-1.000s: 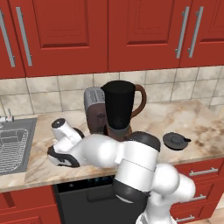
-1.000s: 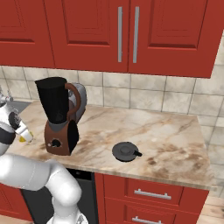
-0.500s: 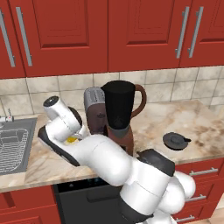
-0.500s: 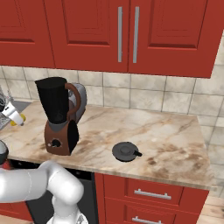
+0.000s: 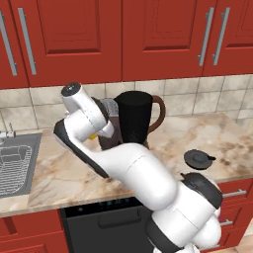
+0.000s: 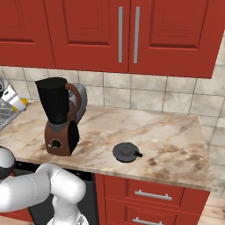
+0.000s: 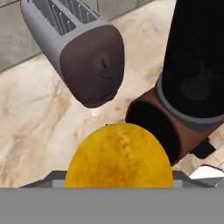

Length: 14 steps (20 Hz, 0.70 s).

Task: Open the blender lid, put the mango in the blender, close the lid, and start the blender.

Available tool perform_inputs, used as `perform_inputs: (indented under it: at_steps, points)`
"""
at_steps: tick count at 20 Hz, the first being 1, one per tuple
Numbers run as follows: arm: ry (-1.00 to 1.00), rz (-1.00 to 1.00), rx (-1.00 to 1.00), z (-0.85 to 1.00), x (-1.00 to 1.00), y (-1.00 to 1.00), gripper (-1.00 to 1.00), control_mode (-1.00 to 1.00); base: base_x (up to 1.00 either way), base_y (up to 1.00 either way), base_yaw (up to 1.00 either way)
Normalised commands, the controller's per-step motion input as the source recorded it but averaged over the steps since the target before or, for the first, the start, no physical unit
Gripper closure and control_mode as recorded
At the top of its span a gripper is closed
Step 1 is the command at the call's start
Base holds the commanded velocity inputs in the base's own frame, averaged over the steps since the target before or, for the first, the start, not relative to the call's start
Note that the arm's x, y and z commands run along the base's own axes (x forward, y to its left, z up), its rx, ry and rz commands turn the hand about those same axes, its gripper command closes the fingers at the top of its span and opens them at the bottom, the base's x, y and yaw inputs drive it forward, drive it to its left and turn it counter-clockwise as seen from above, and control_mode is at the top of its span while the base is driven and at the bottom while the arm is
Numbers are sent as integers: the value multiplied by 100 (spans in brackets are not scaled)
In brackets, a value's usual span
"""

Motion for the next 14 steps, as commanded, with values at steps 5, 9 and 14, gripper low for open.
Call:
perform_inputs:
  at_steps: [5,9,14]
  points:
    - [-5,-10,0,100,0,-30,100,-100,0,0,0]
    - [-5,-13,0,65,0,-53,100,-100,0,0,0]
    - [-4,-13,0,50,1,-66,100,-100,0,0,0]
